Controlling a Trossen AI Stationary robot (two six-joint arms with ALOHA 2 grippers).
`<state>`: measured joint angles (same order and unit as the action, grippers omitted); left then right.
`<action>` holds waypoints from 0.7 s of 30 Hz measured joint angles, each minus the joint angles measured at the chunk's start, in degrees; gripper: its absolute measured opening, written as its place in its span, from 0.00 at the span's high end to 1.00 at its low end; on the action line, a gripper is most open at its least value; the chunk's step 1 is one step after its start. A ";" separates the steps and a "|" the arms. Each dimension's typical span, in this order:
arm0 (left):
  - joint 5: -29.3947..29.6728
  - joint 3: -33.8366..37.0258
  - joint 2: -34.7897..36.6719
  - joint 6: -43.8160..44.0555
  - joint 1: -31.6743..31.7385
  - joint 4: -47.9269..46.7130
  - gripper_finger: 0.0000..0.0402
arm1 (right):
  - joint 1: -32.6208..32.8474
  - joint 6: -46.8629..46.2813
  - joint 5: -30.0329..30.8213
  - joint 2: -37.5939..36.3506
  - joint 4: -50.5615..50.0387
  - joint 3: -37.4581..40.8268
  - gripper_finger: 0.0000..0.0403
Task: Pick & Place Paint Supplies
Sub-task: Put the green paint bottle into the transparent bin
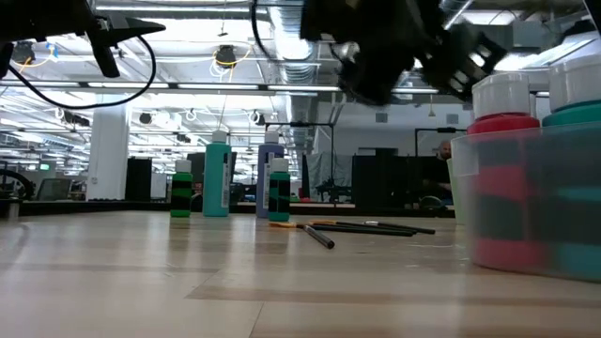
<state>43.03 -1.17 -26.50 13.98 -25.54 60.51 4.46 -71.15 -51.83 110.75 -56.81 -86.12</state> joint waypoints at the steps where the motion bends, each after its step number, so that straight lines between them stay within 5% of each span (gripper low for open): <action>1: 0.02 0.00 0.00 0.00 0.00 0.02 0.67 | -0.23 0.09 -0.08 -0.17 -0.09 -1.31 0.54; 9: -0.60 0.00 0.04 3.40 -0.09 1.82 0.67 | -2.23 6.83 9.47 -0.06 -0.40 -15.02 0.58; 16: -19.26 -0.02 2.15 6.32 0.61 4.72 0.67 | -4.58 25.04 33.10 -0.04 -0.99 -25.10 0.60; 21: -22.15 -0.04 6.13 6.70 0.66 4.42 0.67 | -7.33 33.94 36.87 -0.04 -1.06 -26.50 0.55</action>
<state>20.88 -1.21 -20.37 20.68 -24.88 64.93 -2.87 -37.21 -14.96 110.72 -57.87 -112.62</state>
